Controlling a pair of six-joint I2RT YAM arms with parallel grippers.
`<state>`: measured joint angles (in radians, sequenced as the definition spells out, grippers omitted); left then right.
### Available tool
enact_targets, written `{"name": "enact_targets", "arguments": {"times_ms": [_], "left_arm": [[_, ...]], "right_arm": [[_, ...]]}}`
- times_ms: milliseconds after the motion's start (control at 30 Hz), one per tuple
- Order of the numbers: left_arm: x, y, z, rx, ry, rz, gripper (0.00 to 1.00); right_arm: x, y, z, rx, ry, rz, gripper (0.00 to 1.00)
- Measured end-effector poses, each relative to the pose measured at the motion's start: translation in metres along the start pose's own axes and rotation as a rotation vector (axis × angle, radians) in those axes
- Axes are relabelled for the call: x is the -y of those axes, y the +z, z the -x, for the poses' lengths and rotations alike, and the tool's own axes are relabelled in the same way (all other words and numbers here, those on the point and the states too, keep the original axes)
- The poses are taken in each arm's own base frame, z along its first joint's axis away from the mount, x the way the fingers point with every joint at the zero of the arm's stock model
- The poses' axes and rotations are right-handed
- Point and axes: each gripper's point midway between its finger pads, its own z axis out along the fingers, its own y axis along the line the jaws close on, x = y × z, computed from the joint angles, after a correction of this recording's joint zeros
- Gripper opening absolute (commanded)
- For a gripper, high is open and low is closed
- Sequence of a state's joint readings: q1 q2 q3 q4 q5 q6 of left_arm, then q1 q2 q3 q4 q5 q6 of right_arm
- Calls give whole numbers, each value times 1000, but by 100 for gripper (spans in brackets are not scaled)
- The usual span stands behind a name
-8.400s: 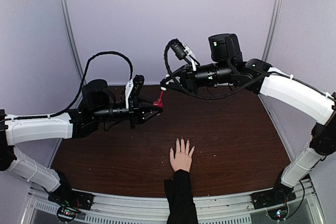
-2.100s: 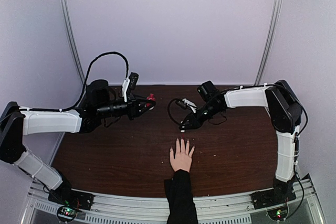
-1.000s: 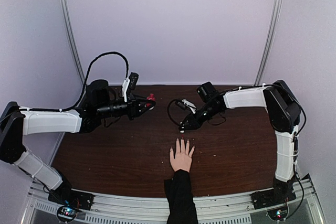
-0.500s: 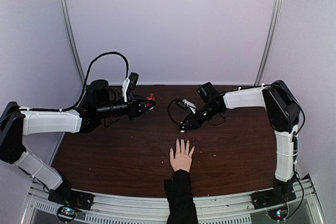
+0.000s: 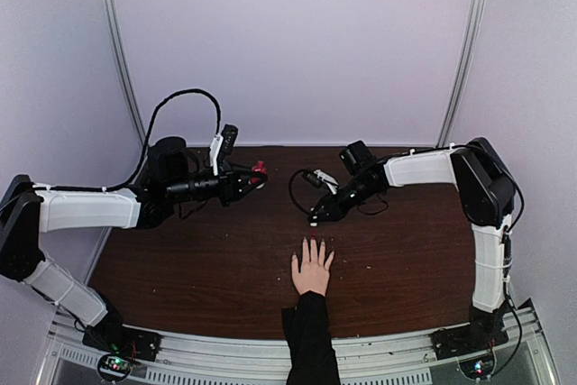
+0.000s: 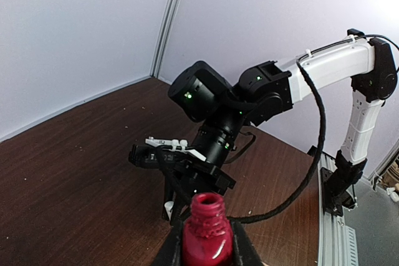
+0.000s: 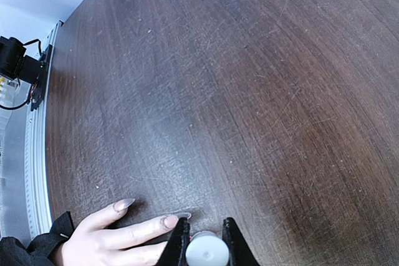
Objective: Paint the nails
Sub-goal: Paint the hand on the nail.
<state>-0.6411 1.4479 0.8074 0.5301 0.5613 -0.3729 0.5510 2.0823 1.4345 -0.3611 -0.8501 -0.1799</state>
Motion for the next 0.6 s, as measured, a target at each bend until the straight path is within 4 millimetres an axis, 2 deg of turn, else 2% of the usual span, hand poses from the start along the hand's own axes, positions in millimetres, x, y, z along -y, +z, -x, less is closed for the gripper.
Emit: {"name": "enact_targets", "arguments": {"times_ms": [600], "left_arm": [[0, 0, 0, 0, 0, 0, 0]], "right_arm": [[6, 0, 4, 17, -9, -26, 0]]}}
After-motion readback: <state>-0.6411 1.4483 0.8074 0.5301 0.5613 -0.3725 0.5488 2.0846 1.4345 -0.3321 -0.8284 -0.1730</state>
